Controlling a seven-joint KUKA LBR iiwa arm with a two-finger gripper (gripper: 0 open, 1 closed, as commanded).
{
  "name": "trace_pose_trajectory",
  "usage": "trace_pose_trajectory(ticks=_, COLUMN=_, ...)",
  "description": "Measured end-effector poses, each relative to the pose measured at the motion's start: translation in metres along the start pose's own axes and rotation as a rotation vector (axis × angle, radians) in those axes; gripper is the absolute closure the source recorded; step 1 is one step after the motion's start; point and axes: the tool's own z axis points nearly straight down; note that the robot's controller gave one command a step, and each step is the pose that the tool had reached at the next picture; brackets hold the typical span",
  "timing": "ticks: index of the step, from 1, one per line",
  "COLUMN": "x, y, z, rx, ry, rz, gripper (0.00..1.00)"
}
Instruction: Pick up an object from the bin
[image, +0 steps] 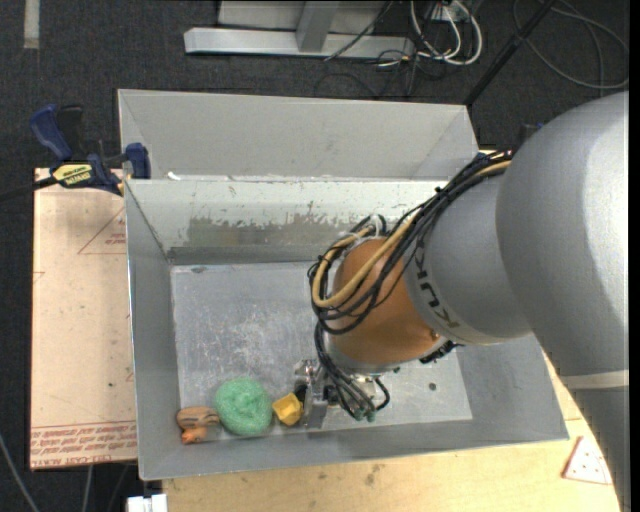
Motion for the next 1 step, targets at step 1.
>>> trace_pose_trajectory(ticks=1, x=0.0000, y=0.0000, z=0.0001, rx=0.000, ry=0.000, rz=0.000, gripper=1.00)
